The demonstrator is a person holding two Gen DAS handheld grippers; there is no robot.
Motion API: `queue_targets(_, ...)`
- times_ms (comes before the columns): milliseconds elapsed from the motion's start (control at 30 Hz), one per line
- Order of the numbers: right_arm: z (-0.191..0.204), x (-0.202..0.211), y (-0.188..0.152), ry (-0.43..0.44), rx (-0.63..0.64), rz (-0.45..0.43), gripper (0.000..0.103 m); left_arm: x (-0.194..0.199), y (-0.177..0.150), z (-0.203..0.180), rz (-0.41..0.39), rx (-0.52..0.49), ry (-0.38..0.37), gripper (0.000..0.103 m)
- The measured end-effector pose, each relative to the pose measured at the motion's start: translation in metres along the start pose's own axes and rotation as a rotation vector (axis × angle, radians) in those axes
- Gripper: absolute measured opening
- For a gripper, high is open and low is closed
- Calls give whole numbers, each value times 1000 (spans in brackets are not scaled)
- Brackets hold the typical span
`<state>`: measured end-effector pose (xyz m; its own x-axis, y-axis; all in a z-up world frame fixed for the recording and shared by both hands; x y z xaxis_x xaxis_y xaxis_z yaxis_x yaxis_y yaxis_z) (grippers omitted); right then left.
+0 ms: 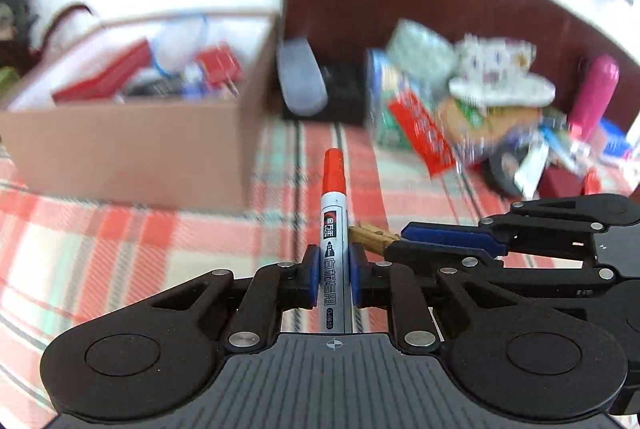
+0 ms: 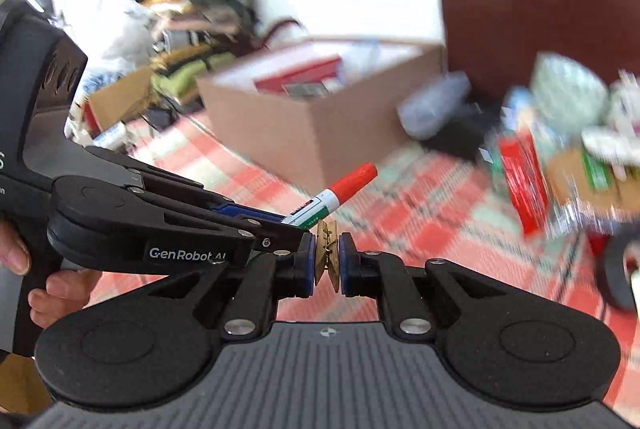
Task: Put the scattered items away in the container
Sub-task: 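Carry the marker and clothespin over the cardboard box and open both grippers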
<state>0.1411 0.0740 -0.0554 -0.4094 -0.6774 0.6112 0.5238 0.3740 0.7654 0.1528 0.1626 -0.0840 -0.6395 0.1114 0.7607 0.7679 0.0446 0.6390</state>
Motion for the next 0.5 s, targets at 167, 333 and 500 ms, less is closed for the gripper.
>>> queue_targets(167, 15, -2, 54, 22, 42, -64, 14, 28, 39, 28, -85, 26, 31, 11)
queue_targets(333, 14, -23, 111, 17, 49, -116, 14, 33, 91, 61, -124, 67, 28, 11)
queue_targets(500, -1, -57, 154, -4, 26, -132, 14, 10, 135, 88, -131, 76, 34, 11)
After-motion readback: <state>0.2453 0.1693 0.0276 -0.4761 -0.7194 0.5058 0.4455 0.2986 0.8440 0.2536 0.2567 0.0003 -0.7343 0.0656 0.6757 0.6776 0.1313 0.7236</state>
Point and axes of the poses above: each gripper's, at about its wrist camera, not at the fingertips, and x roughly against the way its jaws point, z to its left, y to its top, the point moved 6 cm from there along -x, roughly the way its jaws point, and after that the axes turned 5 degrees about z, right-handed, at the moved point
